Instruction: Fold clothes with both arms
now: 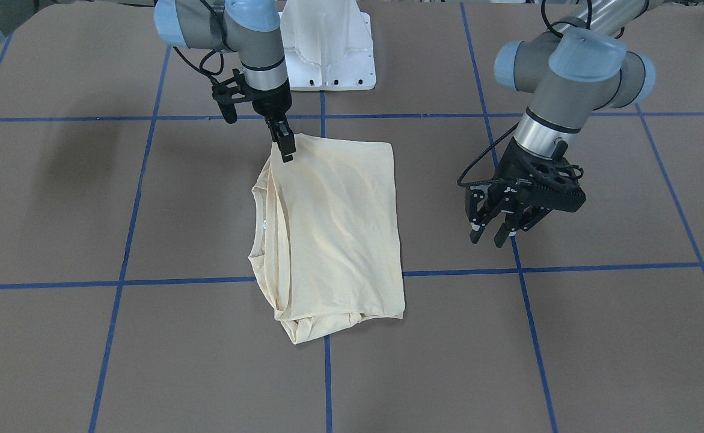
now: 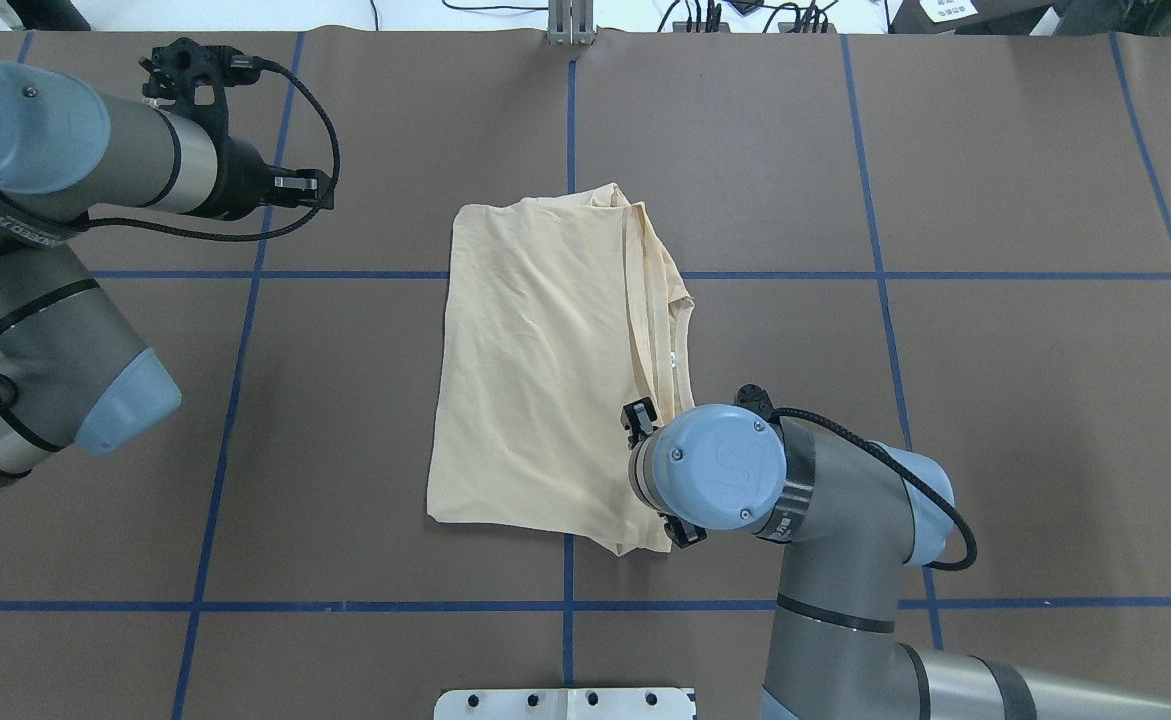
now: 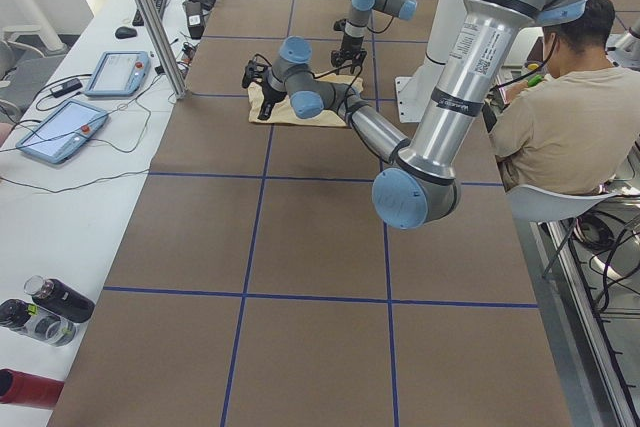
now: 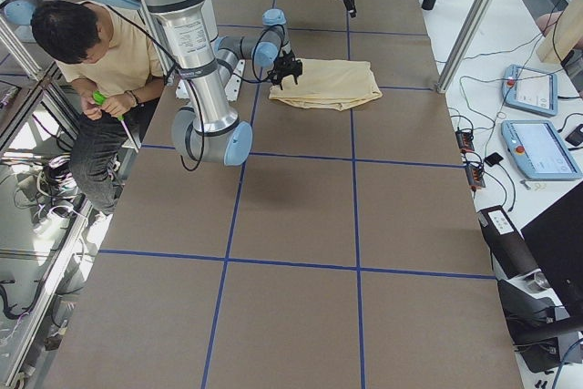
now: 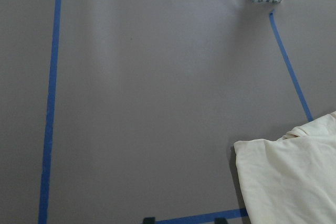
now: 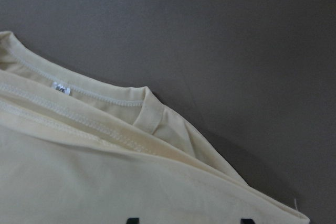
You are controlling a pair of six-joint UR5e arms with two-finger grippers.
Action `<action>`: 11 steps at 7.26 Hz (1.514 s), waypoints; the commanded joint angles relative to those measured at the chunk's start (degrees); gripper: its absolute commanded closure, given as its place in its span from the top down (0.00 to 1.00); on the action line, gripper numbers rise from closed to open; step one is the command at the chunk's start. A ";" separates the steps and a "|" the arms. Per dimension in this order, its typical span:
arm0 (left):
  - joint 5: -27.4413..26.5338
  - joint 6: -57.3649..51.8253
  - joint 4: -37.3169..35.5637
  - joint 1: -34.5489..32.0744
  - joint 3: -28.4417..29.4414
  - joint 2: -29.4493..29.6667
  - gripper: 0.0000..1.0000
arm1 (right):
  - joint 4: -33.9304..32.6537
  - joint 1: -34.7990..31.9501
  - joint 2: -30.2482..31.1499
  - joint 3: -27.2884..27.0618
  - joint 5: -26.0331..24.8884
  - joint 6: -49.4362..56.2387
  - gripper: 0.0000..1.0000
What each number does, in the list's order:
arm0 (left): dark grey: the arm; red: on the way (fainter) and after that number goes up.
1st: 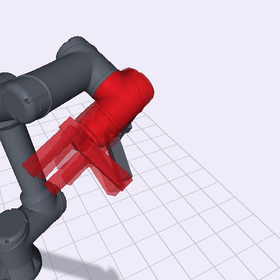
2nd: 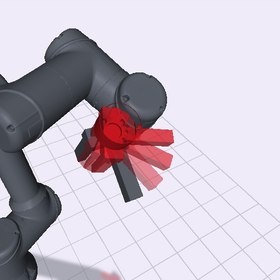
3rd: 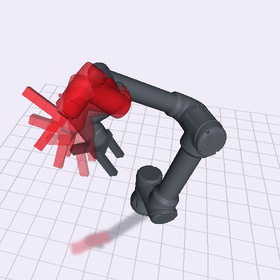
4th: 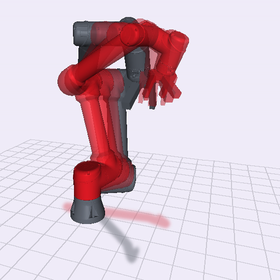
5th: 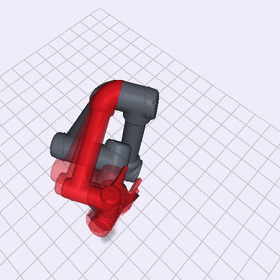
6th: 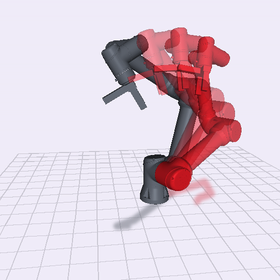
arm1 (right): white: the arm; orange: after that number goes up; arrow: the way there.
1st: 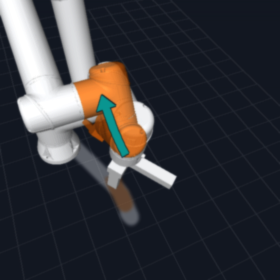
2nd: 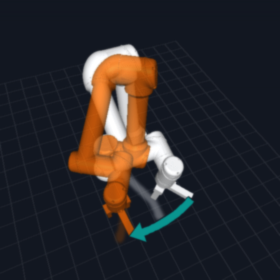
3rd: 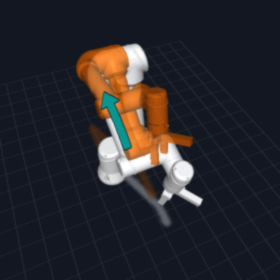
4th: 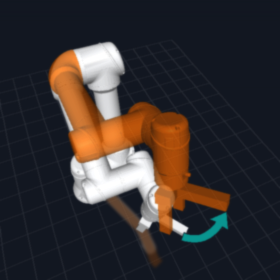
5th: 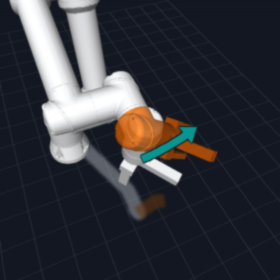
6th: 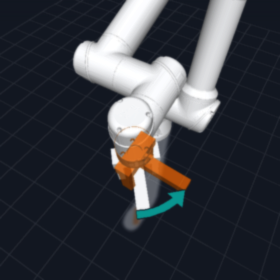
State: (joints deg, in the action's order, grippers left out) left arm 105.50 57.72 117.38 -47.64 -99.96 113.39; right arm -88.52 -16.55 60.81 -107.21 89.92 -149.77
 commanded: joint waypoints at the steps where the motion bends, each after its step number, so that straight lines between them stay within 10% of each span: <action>1: -0.03 -0.06 -0.40 0.00 -0.24 0.08 0.49 | 0.28 2.66 0.89 -0.72 -4.57 -6.06 0.82; 11: -0.03 0.29 -0.40 0.00 -0.50 -0.01 0.50 | 0.54 5.13 0.97 1.30 -5.72 -4.57 0.82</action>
State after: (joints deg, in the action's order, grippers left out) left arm 105.47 58.01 116.98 -47.64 -100.40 113.44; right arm -87.98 -11.41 61.88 -106.06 84.39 -154.35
